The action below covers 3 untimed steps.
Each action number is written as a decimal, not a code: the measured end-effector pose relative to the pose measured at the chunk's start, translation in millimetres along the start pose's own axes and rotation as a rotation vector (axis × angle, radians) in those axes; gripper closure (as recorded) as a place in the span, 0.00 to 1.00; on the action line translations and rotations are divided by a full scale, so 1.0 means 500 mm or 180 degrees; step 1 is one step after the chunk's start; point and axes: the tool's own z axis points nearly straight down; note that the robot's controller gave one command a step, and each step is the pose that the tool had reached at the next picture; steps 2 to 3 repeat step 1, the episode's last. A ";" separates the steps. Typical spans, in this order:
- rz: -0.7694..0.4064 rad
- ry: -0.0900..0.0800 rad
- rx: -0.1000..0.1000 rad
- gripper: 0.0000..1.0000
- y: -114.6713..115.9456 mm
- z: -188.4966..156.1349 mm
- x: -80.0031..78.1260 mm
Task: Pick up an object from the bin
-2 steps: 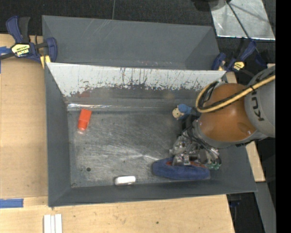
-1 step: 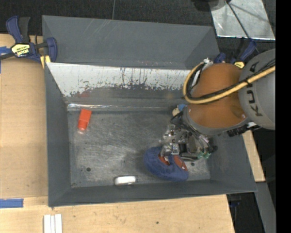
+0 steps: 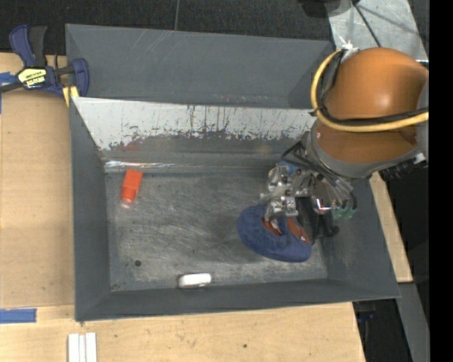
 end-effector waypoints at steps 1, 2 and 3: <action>-0.0386 0.0016 -0.0001 1.00 0.018 0.008 -0.055; -0.0386 0.0016 -0.0001 1.00 0.018 0.008 -0.055; -0.0386 0.0016 -0.0001 1.00 0.018 0.008 -0.055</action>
Offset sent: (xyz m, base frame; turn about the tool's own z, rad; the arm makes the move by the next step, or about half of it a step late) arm 0.0261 0.0095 -0.0040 -0.1216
